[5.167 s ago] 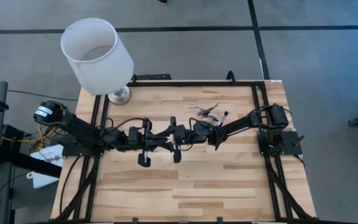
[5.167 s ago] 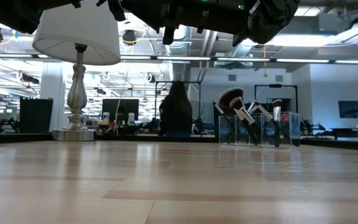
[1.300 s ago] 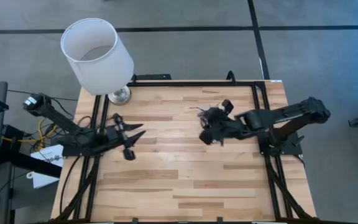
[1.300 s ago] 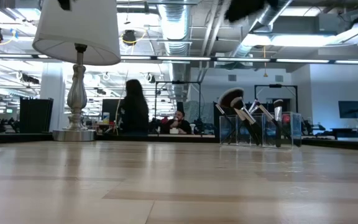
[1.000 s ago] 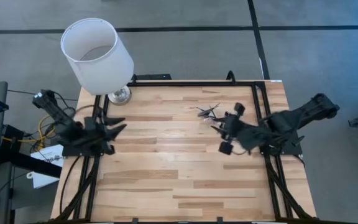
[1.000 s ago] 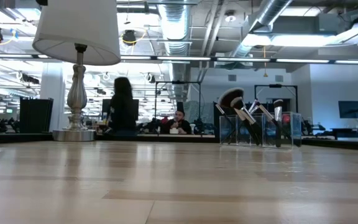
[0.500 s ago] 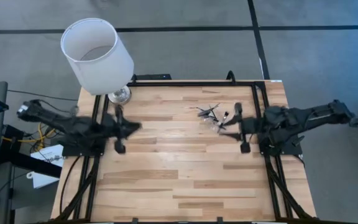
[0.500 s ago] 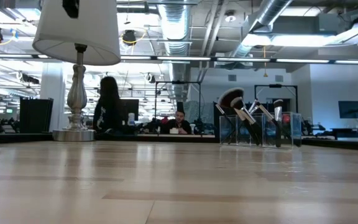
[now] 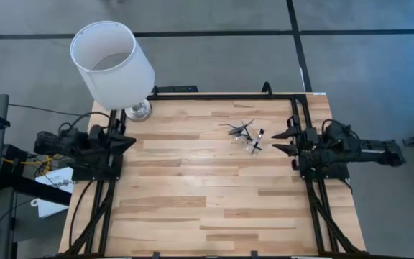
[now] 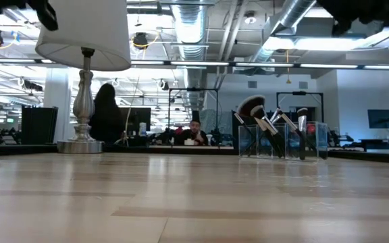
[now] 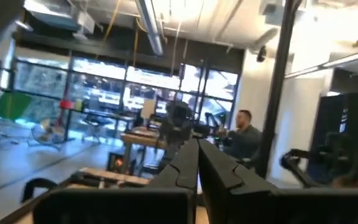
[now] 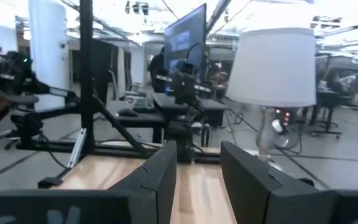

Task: Put items in baskets/containers
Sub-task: Return to Home Position

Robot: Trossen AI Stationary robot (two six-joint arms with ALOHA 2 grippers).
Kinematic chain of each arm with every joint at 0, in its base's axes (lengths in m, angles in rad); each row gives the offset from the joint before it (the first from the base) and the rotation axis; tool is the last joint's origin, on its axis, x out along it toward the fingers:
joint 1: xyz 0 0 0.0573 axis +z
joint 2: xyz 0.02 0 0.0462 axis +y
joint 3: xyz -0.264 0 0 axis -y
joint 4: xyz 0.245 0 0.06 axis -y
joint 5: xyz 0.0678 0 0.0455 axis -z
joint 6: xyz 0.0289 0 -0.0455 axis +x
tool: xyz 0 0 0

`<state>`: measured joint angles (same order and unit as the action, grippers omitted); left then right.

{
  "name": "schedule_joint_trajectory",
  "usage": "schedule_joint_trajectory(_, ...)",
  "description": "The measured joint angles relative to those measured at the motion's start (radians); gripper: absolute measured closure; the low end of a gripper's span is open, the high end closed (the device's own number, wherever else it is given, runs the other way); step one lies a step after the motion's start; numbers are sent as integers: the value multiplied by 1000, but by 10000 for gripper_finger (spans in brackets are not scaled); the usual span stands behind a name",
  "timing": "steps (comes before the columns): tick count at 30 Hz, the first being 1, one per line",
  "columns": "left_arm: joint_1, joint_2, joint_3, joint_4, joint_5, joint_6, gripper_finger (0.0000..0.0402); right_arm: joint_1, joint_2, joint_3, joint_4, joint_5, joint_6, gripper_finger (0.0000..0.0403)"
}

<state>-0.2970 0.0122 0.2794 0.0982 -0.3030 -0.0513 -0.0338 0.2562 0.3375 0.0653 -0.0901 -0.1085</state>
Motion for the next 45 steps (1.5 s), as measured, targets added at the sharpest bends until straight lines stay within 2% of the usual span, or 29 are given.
schedule_joint_trajectory(3,0,-11,-59,8,-17,52,392,-25,-77,-36,-49,-34,11,286)
schedule_joint_trajectory(6,0,-7,-103,26,23,119,393,-34,-158,-62,-103,-46,12,286)
schedule_joint_trajectory(10,0,-12,-155,92,23,147,394,-34,-255,-111,-113,-47,10,286)
schedule_joint_trajectory(16,2,-5,-270,277,68,178,394,-39,-238,-135,-121,-45,4,286)
schedule_joint_trajectory(21,2,-2,-275,279,89,174,394,-40,-254,-195,-104,-46,19,286)
schedule_joint_trajectory(25,2,3,-274,278,95,174,394,-39,-254,-265,-6,-45,63,286)
schedule_joint_trajectory(30,2,21,-274,278,56,174,394,-39,-254,-317,59,-45,60,286)
schedule_joint_trajectory(38,2,65,-274,278,53,174,394,-4,-254,-329,-32,-44,57,286)
schedule_joint_trajectory(45,2,114,-274,283,53,174,394,6,-250,-330,-30,-38,57,286)
